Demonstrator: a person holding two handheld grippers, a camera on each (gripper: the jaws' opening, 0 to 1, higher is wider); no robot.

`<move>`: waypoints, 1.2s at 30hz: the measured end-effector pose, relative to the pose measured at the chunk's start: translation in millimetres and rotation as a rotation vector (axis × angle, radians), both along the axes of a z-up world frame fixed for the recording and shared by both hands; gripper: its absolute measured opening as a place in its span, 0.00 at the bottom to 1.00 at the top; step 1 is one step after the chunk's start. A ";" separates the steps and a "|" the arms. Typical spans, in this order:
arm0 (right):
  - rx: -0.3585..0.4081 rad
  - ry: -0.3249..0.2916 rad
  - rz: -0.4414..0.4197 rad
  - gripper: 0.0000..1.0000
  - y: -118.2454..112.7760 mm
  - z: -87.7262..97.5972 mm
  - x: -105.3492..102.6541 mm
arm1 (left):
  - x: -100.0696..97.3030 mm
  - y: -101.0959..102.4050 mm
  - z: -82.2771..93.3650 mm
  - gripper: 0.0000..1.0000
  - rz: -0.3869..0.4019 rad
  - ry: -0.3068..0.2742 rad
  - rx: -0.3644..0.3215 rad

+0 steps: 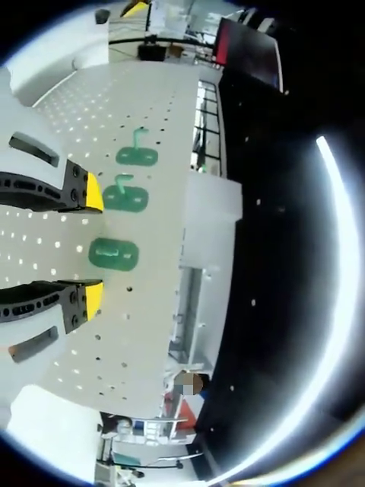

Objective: Insert the hook assembly into the mounting plate slot until the hook locks in place.

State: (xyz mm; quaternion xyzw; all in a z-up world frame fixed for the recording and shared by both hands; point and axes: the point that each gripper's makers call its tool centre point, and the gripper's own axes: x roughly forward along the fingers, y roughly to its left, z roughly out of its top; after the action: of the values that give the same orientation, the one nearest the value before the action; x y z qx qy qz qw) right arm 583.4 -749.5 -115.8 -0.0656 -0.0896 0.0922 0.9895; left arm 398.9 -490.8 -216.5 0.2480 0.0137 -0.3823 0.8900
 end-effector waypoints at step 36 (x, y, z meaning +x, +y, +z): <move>-0.024 -0.002 0.083 0.50 18.0 0.8 -29.6 | -6.0 5.3 1.4 0.58 0.016 -0.005 -0.013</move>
State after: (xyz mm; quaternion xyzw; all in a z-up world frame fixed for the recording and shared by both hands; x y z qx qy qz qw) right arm 553.8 -731.5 -114.9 -0.0737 -0.0921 0.1342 0.9839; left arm 392.9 -485.4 -215.1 0.2429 0.0110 -0.3745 0.8948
